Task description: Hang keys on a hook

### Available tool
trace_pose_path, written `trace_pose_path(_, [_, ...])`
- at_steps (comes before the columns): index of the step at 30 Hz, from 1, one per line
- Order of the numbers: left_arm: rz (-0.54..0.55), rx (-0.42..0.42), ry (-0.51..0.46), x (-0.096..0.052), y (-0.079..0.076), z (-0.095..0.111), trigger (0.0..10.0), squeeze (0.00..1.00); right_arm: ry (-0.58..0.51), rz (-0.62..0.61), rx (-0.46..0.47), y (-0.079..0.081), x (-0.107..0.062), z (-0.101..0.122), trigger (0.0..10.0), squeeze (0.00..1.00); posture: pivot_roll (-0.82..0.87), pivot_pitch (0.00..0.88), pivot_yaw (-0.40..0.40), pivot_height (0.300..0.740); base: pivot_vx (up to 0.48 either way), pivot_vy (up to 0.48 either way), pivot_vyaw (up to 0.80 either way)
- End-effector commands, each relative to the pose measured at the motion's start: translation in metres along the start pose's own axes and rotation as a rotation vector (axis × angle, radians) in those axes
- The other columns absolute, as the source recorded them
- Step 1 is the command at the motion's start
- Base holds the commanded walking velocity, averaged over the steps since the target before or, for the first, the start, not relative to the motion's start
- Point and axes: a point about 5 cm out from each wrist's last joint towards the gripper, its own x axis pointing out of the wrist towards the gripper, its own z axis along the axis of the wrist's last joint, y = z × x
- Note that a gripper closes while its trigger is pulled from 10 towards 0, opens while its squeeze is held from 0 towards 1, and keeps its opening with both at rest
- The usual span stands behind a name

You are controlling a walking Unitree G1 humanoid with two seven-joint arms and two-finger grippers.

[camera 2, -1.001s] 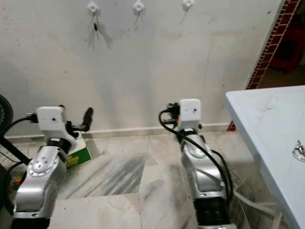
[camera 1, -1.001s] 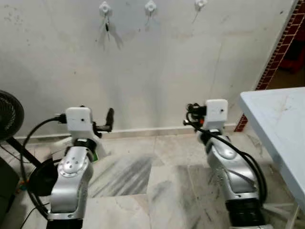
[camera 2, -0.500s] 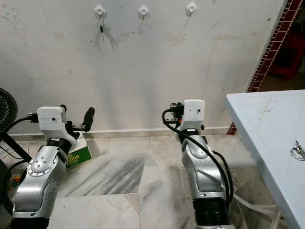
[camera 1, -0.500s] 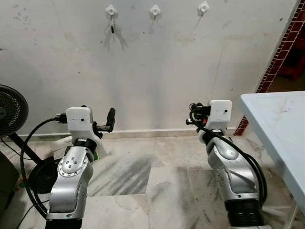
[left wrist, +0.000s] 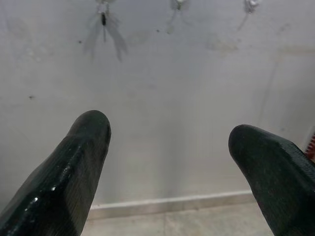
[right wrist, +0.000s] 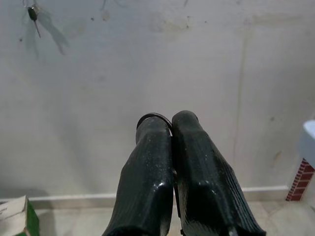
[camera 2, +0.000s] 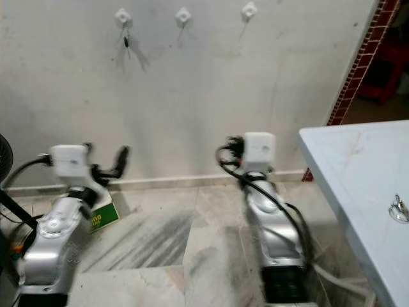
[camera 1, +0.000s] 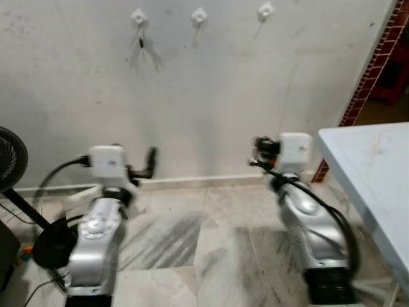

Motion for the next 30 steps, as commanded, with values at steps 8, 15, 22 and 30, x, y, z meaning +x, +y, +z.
trace_pose_path(8, [0.031,0.018,-0.008,-0.0017,0.0118,0.0043,10.0,0.0,-0.016,0.053,0.018,0.0171,0.0038,0.0047,10.0,0.0,0.02,0.0,0.039,0.74,0.36,0.0,0.0])
trace_pose_path(15, [0.029,0.012,-0.007,-0.0014,0.0108,0.0043,10.0,0.0,-0.009,0.055,0.014,0.0173,0.0035,0.0028,10.0,0.0,0.02,0.0,0.039,0.74,0.362,0.0,0.0])
trace_pose_path(22, [0.026,0.013,-0.007,-0.0013,0.01,0.0042,10.0,0.0,-0.007,0.056,0.012,0.0169,0.0038,0.0021,10.0,0.0,0.02,0.0,0.036,0.74,0.326,0.262,0.0])
trace_pose_path(30, [0.02,0.01,-0.006,-0.0015,0.009,0.0038,10.0,0.0,-0.013,0.053,0.012,0.0167,0.0046,0.0034,10.0,0.0,0.02,0.0,0.036,0.74,0.359,0.318,0.0])
